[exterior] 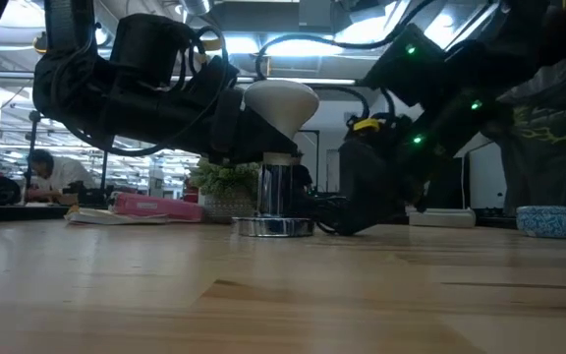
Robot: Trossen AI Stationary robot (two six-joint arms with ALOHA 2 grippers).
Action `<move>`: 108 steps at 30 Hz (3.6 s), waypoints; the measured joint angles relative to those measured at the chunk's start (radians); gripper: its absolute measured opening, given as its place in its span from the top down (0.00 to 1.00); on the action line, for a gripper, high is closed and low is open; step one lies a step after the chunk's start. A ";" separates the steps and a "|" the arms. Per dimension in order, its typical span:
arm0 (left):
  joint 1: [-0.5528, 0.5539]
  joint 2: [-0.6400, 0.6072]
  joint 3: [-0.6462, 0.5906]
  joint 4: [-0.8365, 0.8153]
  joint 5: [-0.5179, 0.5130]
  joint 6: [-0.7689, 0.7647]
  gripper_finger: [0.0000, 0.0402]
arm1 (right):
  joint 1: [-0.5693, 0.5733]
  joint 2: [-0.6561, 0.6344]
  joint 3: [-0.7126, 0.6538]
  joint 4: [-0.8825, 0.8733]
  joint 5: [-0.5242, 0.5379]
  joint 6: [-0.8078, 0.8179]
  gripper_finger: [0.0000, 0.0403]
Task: Screw lightbulb
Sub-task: Remove the lightbulb from the lamp
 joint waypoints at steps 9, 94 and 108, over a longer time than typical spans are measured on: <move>0.000 0.000 0.000 0.000 -0.042 0.029 0.61 | 0.119 -0.041 -0.004 -0.031 -0.011 0.162 0.87; 0.003 -0.001 0.005 -0.013 -0.048 0.040 0.61 | 0.037 0.053 0.001 0.057 0.232 0.078 0.65; 0.003 -0.001 0.005 -0.015 -0.058 0.041 0.61 | 0.200 0.091 0.034 0.251 0.161 0.127 0.65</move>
